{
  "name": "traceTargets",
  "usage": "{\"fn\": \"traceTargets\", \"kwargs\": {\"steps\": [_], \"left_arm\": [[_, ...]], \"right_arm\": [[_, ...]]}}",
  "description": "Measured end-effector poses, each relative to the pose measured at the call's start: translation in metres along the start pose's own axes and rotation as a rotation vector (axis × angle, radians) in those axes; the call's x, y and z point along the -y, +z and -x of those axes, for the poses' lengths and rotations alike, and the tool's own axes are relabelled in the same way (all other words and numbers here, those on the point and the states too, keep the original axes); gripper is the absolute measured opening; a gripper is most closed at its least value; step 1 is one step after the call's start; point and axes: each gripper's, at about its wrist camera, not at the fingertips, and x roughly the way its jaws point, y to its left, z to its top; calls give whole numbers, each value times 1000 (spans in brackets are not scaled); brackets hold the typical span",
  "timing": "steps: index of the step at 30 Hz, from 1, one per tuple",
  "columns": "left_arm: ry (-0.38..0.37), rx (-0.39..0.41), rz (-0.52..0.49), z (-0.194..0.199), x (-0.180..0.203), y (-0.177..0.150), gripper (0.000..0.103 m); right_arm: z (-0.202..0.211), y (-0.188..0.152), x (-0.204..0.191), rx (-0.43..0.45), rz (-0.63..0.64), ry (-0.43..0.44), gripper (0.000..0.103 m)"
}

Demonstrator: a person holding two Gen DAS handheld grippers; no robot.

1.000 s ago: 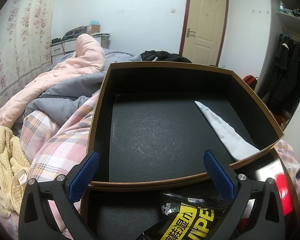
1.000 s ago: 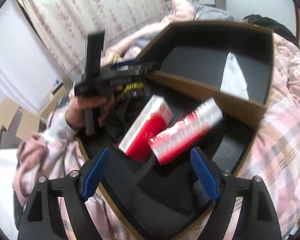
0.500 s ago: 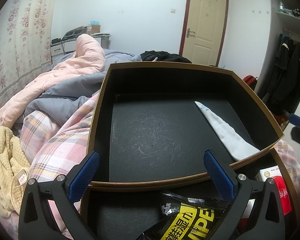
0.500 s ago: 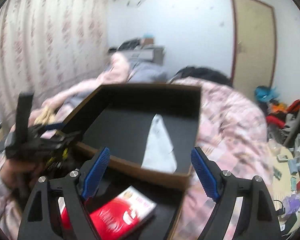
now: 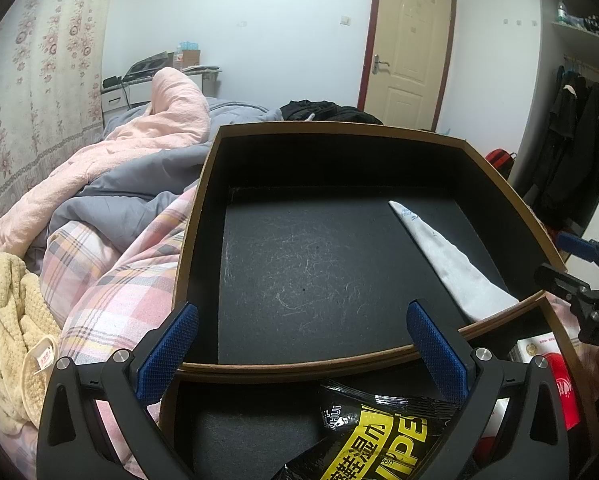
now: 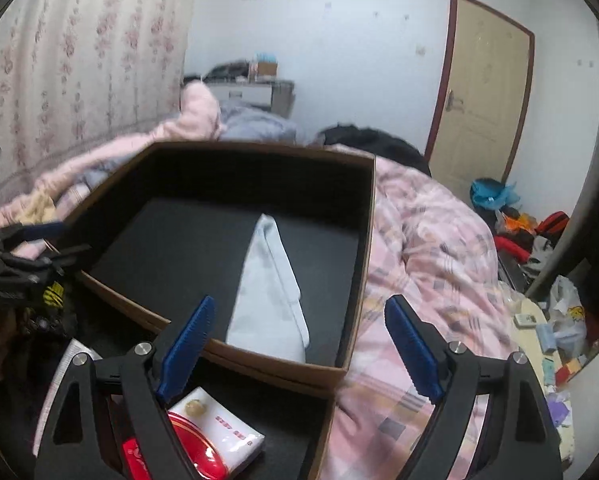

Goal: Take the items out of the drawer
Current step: 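Raise the open right gripper away from the red tissue pack, then move the left gripper over the white sock in the empty box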

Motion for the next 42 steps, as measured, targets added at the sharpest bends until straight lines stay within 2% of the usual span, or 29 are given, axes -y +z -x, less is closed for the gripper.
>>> {"fn": "traceTargets", "kwargs": {"steps": [10, 17, 22, 29, 33, 37, 42], "left_arm": [[3, 0, -5, -1, 0, 1, 103], [4, 4, -7, 0, 1, 1, 103], [6, 14, -15, 3, 2, 0, 103], [-53, -12, -13, 9, 4, 6, 103], [-70, 23, -10, 26, 9, 21, 103], [-86, 14, -43, 34, 22, 43, 103], [-67, -90, -107, 11, 45, 78, 103]], "right_arm": [[-3, -9, 25, -78, -150, 158, 89], [1, -8, 16, -72, -113, 115, 89], [0, -8, 19, -81, -129, 124, 89], [1, -8, 19, -68, -117, 103, 89], [1, -8, 20, -65, -121, 106, 89], [0, -8, 21, -66, -125, 112, 89], [0, -9, 22, -65, -126, 114, 89]]}}
